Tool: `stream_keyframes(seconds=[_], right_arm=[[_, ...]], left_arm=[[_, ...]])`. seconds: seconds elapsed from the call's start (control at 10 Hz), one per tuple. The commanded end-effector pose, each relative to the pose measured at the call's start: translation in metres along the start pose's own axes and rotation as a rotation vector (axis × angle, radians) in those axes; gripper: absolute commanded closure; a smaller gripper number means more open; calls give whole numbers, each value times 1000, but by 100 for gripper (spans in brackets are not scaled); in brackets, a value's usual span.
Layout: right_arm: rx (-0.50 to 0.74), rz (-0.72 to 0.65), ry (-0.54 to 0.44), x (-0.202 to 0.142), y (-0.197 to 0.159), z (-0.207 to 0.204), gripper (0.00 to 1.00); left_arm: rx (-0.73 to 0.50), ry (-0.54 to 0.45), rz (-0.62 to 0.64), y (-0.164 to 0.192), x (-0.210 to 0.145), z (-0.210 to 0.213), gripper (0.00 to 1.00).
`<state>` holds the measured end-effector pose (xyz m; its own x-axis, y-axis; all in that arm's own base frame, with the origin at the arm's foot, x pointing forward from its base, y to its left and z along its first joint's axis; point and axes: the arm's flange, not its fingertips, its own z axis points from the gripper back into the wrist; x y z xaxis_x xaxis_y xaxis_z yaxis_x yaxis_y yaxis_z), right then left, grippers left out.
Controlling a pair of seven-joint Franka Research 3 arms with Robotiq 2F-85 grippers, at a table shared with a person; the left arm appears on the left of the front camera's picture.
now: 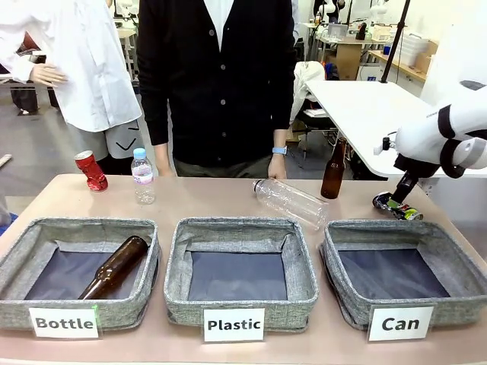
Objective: Sort the can waste into the basket.
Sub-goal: Pick up the can waste from the table and place it in the right Fabric basket.
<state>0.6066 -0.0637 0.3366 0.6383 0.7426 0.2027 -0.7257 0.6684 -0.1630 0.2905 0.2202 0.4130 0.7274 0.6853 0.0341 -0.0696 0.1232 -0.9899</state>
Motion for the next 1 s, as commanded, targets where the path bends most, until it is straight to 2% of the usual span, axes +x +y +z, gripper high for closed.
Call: stream_keyframes(seconds=[0.0, 0.8, 0.9], right_arm=[[3, 17, -32, -5, -6, -13, 0], [66, -7, -12, -12, -10, -36, 0], [75, -2, -7, -12, -11, -36, 55]], left_arm=[[-8, 10, -15, 0, -3, 2, 0], [-8, 10, -15, 0, -3, 2, 0], [-8, 10, -15, 0, -3, 2, 0]])
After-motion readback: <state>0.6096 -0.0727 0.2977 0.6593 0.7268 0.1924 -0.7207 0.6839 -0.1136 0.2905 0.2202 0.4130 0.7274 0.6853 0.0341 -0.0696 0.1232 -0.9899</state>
